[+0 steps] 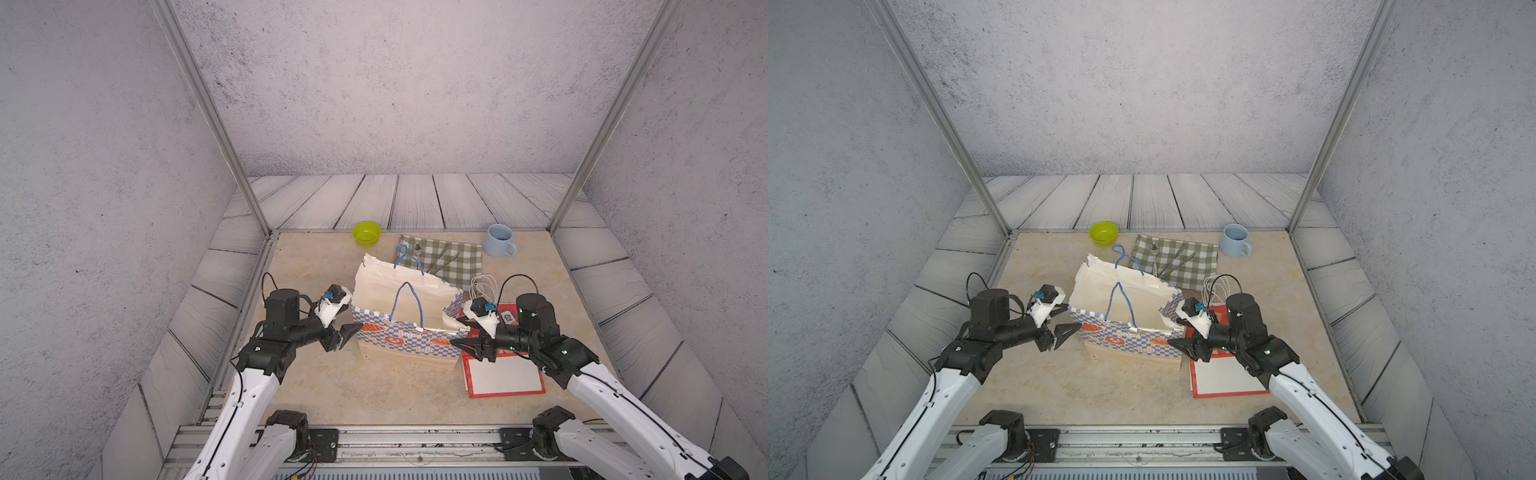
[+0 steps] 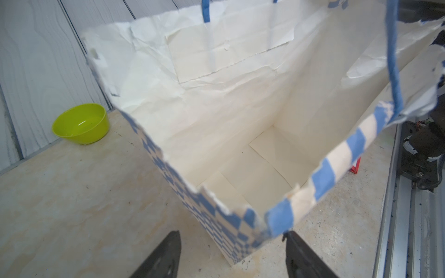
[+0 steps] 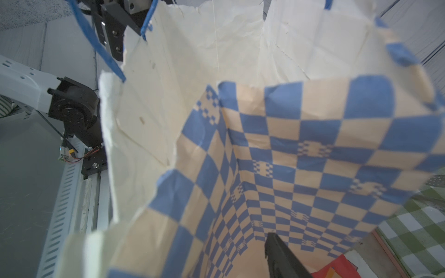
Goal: Put away the paper bag
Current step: Press the paper bag at the center of the board.
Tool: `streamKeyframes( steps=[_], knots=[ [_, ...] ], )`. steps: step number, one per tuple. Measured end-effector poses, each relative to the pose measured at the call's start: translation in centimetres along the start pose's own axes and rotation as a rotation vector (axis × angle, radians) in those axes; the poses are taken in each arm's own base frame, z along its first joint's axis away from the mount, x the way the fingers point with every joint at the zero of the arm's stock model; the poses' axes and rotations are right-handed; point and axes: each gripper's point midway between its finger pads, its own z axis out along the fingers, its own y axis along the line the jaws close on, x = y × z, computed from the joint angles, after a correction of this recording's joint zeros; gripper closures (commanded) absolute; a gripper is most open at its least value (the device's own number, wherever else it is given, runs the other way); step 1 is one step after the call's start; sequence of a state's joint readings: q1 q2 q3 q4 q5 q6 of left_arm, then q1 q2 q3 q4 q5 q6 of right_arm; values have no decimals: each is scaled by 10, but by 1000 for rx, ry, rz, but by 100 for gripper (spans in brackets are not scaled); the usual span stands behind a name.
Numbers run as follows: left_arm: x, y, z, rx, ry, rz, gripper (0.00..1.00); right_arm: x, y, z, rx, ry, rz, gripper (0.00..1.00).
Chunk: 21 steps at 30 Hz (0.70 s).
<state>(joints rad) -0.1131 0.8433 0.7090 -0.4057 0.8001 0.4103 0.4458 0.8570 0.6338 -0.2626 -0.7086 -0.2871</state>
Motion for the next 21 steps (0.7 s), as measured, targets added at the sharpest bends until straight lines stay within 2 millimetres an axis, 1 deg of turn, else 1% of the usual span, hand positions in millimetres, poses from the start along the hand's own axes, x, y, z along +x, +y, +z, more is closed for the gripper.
streamKeyframes(
  steps=[3, 10, 14, 17, 21],
  knots=[
    [-4, 3, 3, 53, -25, 1, 31, 3, 0, 2, -9, 20, -4, 35],
    [-25, -3, 12, 200, -147, 46, 28, -6, -3, 6, -33, 21, -28, 35],
    [-30, 0, 19, 235, -179, 63, 27, -5, -3, 6, -38, 26, -31, 35],
    [-27, 0, 25, 277, -181, 52, 30, -5, -3, 7, -38, 26, -32, 35],
    [-27, -7, 32, 354, -172, 37, 36, -4, -4, 8, -37, 30, -28, 35]
  ],
)
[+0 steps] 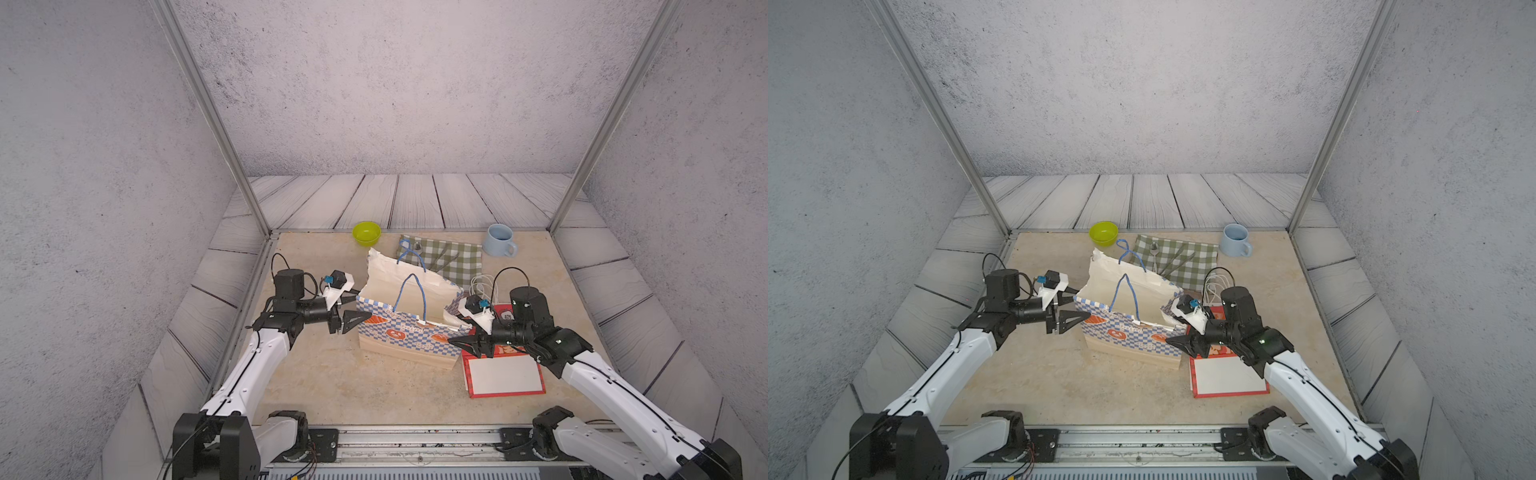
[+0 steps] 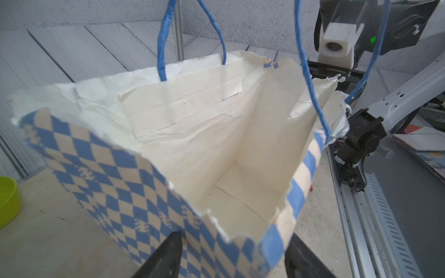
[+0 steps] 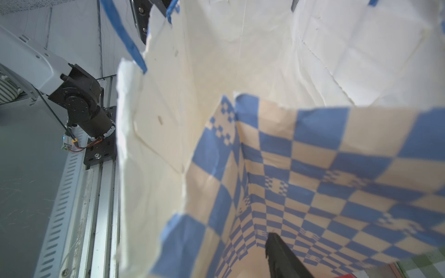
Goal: Put away the paper bag
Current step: Press the paper bag at the center of the board.
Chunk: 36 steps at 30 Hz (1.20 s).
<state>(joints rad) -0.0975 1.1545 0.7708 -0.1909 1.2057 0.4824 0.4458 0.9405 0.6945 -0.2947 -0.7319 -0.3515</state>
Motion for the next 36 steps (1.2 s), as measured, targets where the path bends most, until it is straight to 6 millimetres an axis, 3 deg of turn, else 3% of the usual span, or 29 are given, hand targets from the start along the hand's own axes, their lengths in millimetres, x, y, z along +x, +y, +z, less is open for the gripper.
streamKeyframes(
  steps=[3, 6, 12, 14, 16, 23, 28, 32, 34, 35, 36],
  knots=[
    [0, -9, 3, 49, -1, -18, 44, 0, -1, 0, 7, 1, 1, 36],
    [2, -16, 2, 69, 3, -31, 43, 0, -3, 0, 21, 2, -2, 36],
    [1, -16, -3, -12, 20, 37, 27, 0, -2, -3, 32, -4, -6, 38],
    [4, -9, -3, -54, 28, 54, 8, 2, -1, -4, 30, -2, -2, 38],
    [5, -1, -2, -80, 31, 59, 1, 3, 0, -4, 29, 0, 1, 38],
    [15, 5, 13, 36, 4, -40, 0, 5, 0, -2, 22, 7, 9, 39],
    [11, -2, 22, 137, -23, -73, 19, 9, -1, 1, 15, 20, 21, 39],
    [7, -13, 25, 195, -39, -67, 40, 10, -2, 2, 12, 21, 26, 39],
    [6, -17, 26, 211, -41, -57, 41, 9, -2, 2, 12, 20, 31, 39],
    [7, -18, 26, 213, -40, -52, 36, 9, -2, 2, 13, 19, 33, 39],
    [7, -18, 26, 211, -38, -45, 24, 8, -2, 2, 14, 16, 35, 40]
  ],
)
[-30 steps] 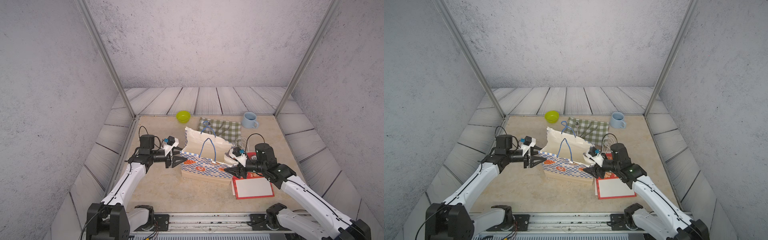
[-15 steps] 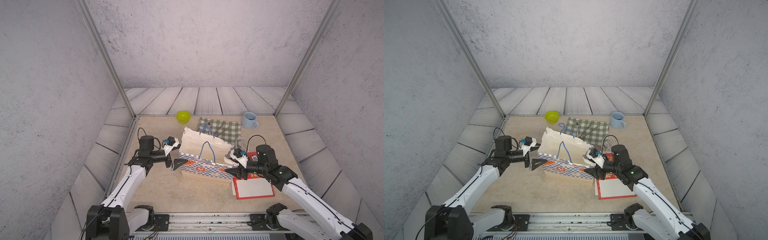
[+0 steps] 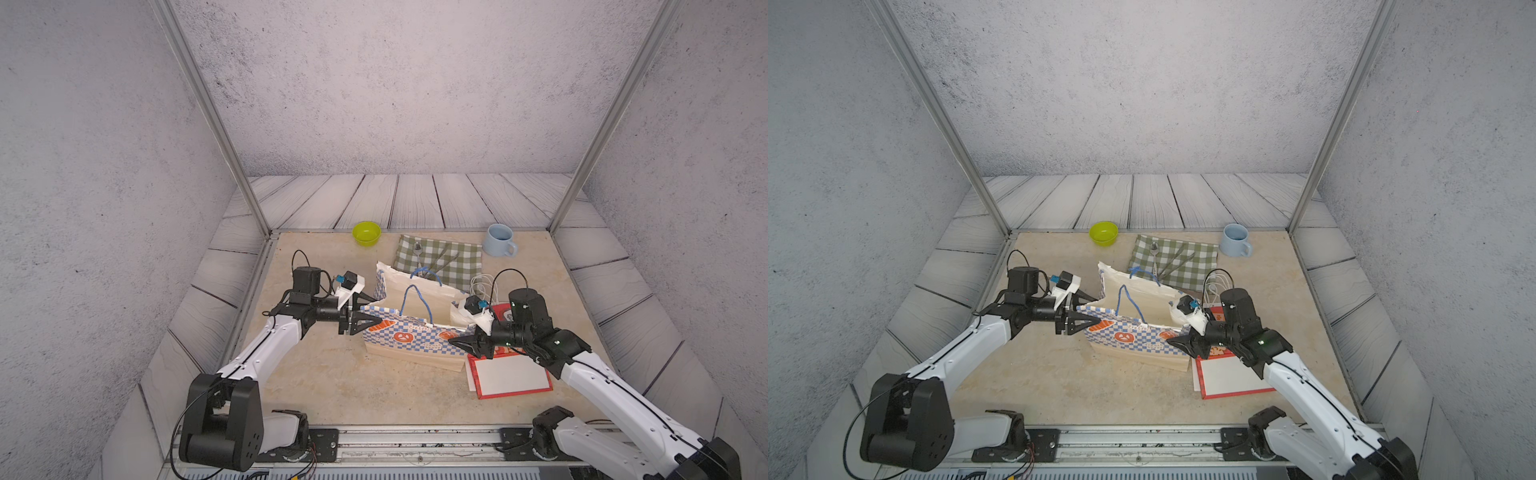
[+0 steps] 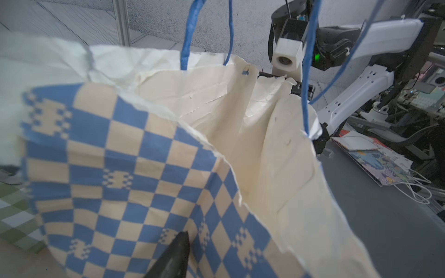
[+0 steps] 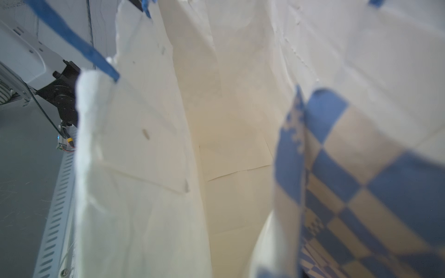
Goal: Put away the paper bag
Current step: Press the paper bag at the center of the board.
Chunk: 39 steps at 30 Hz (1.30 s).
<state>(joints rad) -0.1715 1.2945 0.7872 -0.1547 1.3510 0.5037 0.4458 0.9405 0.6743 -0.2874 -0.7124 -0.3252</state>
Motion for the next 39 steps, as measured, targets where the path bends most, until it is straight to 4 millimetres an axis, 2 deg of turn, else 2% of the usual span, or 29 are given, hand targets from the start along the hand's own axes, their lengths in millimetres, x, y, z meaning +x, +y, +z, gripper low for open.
streamKeyframes(
  steps=[3, 8, 12, 19, 23, 26, 32, 39],
  knots=[
    [3, 1, -2, -38, 23, 16, 8, -2, -1, 0, 3, -7, 5, 42],
    [13, -5, -9, -133, 56, 40, 4, -5, 0, -2, 8, -19, 11, 43],
    [36, -6, -11, -182, 84, -3, 5, -4, 1, -3, 9, -23, 16, 43],
    [46, 5, -6, -166, 142, -21, 31, -4, 0, -2, 9, -25, 22, 44],
    [47, 1, 1, -126, 174, 2, 42, -5, -1, -1, 11, -30, 21, 44],
    [48, -4, 5, -94, 196, 11, 57, -8, -2, -1, 14, -39, 23, 43],
    [47, -7, 5, -92, 212, 45, 61, -10, -2, -5, 34, -53, 32, 38],
    [36, -12, -5, -164, 241, 112, 60, -4, 8, -26, 109, -86, 23, 35]
  ],
)
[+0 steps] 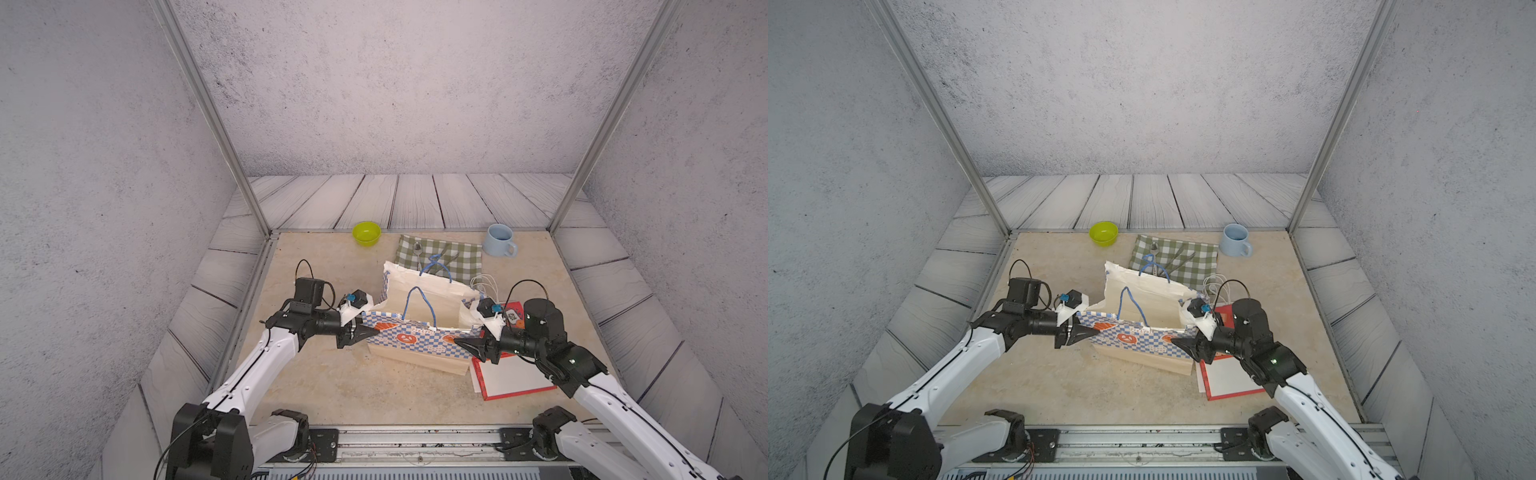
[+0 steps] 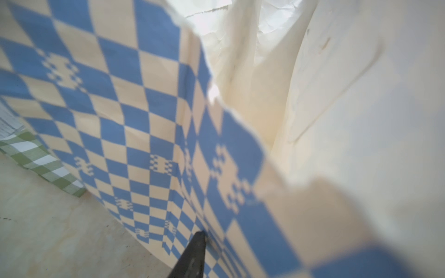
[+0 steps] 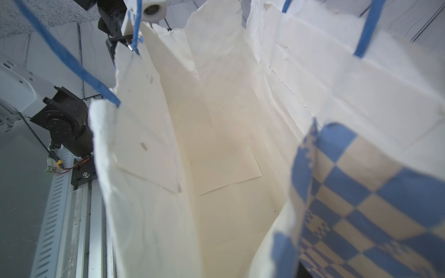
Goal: Put away the paper bag
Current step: Press the paper bag at the center of the board.
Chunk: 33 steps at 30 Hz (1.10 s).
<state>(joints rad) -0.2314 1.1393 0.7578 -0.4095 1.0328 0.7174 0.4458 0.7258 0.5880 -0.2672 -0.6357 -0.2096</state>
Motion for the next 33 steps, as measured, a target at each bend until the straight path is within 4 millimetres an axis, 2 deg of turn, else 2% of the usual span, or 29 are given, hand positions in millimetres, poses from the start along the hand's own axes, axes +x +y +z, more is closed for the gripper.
streamKeyframes(
  steps=[6, 9, 13, 20, 25, 29, 33],
  knots=[
    [7, 1, -2, -32, 31, -4, 59, 29, 2, -6, 56, 25, 55, 36],
    [11, 2, -1, -42, 42, -18, 51, 41, 1, -5, 68, 41, 95, 38],
    [12, 3, -1, -49, 44, -25, 43, 45, 1, -1, 59, 48, 122, 48],
    [22, 1, -2, -52, 87, -46, 35, 41, -6, 9, 49, 35, 134, 46],
    [37, 1, -1, -66, 133, -53, 37, 38, -11, 18, 36, 23, 136, 47],
    [38, 2, 4, -41, 115, -72, 47, 38, -13, 26, 16, 23, 143, 49],
    [42, 5, 8, -30, 123, -95, 46, 35, -15, 29, 7, 19, 142, 49]
  ],
)
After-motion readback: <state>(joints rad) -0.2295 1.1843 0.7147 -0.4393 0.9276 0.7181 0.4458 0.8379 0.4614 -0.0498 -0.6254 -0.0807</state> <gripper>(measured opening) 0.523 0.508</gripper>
